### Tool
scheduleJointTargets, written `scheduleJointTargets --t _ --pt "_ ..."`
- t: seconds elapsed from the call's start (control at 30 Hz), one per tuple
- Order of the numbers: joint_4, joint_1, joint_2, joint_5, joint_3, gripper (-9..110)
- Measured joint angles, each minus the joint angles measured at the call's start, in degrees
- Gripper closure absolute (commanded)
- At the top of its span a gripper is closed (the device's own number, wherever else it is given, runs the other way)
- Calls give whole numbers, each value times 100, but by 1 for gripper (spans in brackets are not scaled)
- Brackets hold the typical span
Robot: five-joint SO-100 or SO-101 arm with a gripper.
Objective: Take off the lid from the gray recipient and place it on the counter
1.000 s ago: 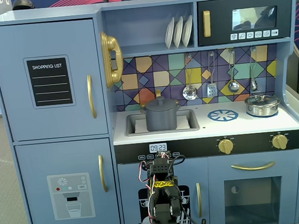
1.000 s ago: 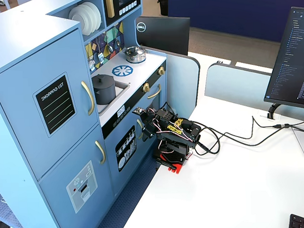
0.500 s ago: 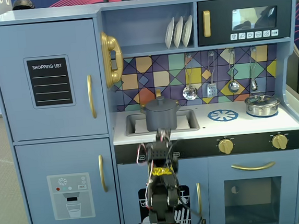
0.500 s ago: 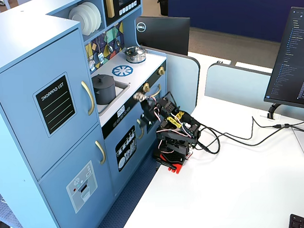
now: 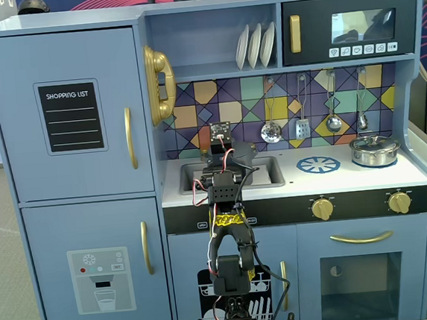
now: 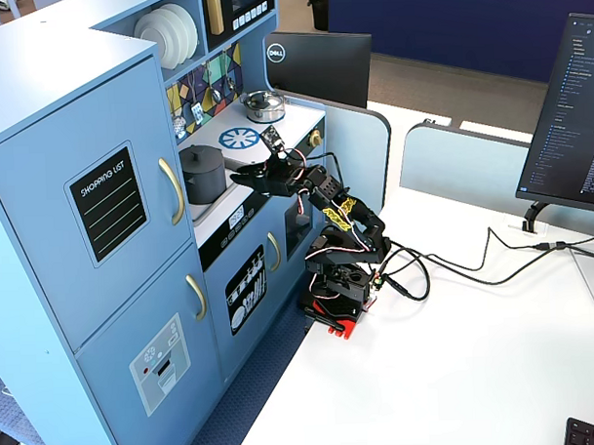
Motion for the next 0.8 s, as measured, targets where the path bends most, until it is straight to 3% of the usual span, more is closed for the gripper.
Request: scheduleJointTargets --t 0.2,0.4,0.57,0.8 --pt "-738 0 -439 -88 -185 100" --pt "-1450 105 -1011 -88 -404 90" --pt "-1670 141 -1345 -44 -571 79" --pt "-1986 229 -1591 -18 -580 77"
